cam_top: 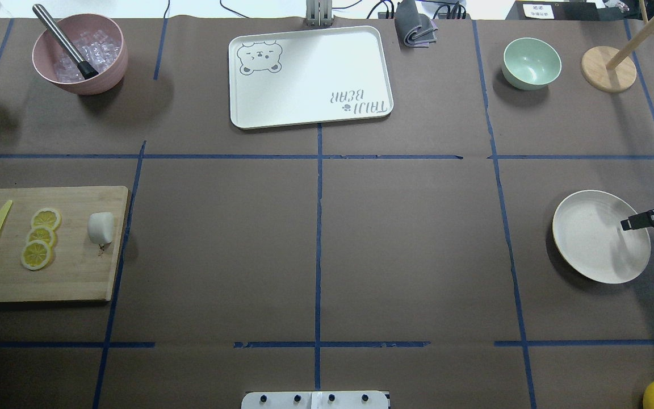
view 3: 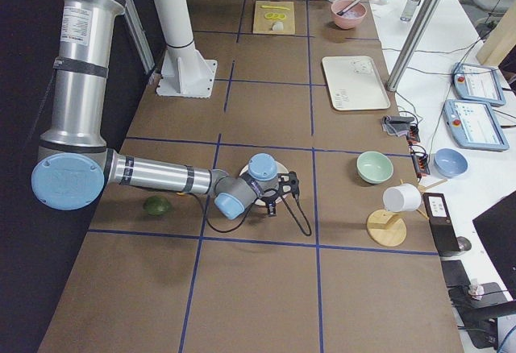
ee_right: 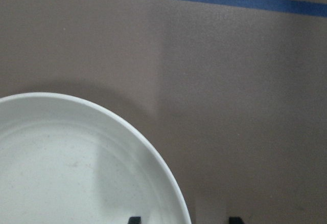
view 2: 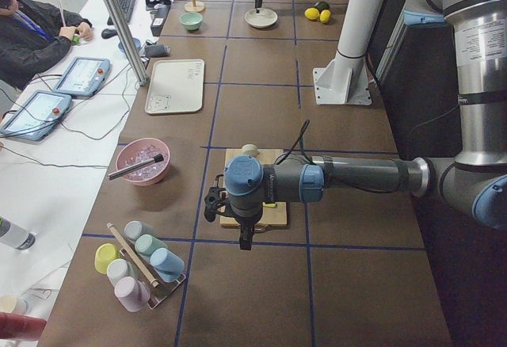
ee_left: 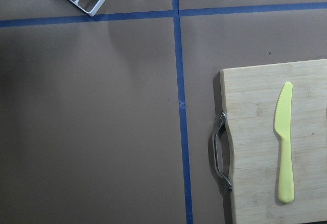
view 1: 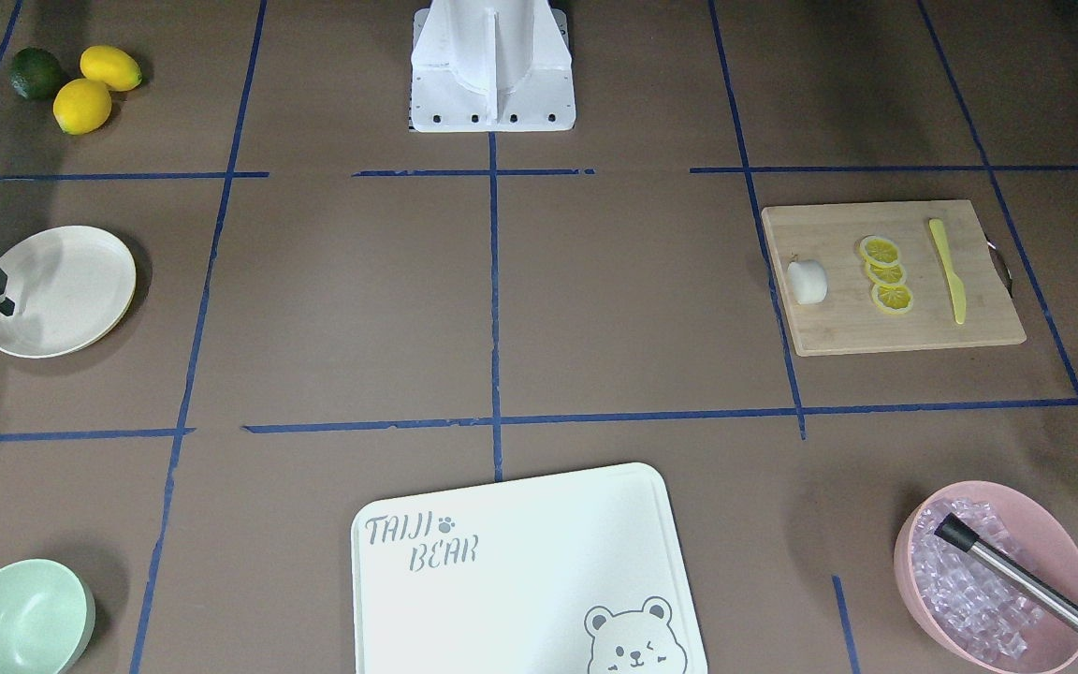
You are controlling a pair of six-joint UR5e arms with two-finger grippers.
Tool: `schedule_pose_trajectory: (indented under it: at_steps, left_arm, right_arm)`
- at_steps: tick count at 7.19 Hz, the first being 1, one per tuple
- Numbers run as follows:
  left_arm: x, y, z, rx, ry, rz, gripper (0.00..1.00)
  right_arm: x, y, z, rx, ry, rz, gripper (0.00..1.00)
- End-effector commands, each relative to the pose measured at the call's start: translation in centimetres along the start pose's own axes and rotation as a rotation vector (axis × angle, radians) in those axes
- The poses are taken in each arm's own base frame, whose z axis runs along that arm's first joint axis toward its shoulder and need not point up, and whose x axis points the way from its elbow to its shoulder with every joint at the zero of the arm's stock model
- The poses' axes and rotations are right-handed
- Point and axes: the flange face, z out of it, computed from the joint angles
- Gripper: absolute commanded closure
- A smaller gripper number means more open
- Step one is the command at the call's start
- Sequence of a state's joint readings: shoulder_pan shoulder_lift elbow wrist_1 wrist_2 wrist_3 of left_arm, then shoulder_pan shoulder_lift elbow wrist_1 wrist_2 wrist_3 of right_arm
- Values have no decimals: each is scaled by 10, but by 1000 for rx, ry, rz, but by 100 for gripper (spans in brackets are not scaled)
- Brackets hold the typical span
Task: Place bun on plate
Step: 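Lower the right gripper to the rim of the cream plate and grip it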
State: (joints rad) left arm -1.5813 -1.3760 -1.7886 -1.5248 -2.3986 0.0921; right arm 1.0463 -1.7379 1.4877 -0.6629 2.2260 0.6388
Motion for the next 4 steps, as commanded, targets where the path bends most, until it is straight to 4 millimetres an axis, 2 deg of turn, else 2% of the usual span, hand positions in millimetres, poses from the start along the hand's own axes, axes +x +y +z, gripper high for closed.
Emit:
schedule_pose_trajectory:
  at_steps: [1, 3, 4]
  left_arm:
    - [0, 1, 1, -3, 1, -3, 0]
    - [-1, 1, 0, -2, 1, -4, 0]
    - [-1, 1, 0, -2, 1, -4, 0]
  right_arm:
    - [-1, 2, 0, -5, -5, 0, 100]
    - [-16, -6, -5, -8, -44, -15, 100]
    - [-30, -14, -14, 6, -65, -31, 100]
